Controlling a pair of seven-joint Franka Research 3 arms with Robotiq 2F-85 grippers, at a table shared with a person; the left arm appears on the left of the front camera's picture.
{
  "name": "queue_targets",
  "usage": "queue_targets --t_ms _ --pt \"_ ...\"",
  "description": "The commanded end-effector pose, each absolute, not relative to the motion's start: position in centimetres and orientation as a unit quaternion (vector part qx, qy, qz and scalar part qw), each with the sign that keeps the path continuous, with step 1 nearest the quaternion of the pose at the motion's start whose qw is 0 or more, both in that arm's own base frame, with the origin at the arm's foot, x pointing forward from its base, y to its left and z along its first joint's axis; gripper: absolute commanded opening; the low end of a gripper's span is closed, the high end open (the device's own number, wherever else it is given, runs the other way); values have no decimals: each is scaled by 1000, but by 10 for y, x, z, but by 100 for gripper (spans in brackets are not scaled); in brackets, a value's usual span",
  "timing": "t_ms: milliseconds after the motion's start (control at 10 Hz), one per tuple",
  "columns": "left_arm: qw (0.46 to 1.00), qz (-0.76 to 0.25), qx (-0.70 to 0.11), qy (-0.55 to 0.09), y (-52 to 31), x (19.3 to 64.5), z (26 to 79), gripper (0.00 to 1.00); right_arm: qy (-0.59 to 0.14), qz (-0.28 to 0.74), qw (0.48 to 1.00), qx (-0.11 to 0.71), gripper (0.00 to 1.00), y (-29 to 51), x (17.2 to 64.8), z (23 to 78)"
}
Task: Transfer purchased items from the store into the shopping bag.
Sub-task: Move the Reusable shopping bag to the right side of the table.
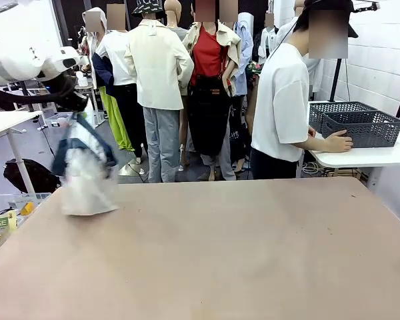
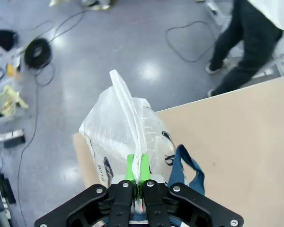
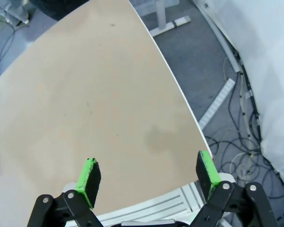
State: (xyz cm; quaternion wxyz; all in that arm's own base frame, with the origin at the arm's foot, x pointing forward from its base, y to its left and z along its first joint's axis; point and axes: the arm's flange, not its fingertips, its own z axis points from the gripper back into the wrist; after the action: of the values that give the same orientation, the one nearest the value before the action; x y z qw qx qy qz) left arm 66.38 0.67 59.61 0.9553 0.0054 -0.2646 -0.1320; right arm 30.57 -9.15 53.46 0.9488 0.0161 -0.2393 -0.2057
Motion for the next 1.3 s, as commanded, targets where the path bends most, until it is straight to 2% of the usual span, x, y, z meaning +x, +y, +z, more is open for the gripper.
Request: queue_targets --t_ms 0,300,1000,1200 --pt "967 -94 24 -235 26 660 605 0 -233 -201 951 10 100 -93 303 532" --pt "968 -75 17 -239 60 656 599 0 -233 -201 951 10 100 -93 303 532" --pt "969 -87 24 -231 61 662 590 0 -233 -201 951 10 100 -93 303 532" --pt "965 -101 27 -240 62 665 599 38 -233 -201 951 10 100 -93 303 532"
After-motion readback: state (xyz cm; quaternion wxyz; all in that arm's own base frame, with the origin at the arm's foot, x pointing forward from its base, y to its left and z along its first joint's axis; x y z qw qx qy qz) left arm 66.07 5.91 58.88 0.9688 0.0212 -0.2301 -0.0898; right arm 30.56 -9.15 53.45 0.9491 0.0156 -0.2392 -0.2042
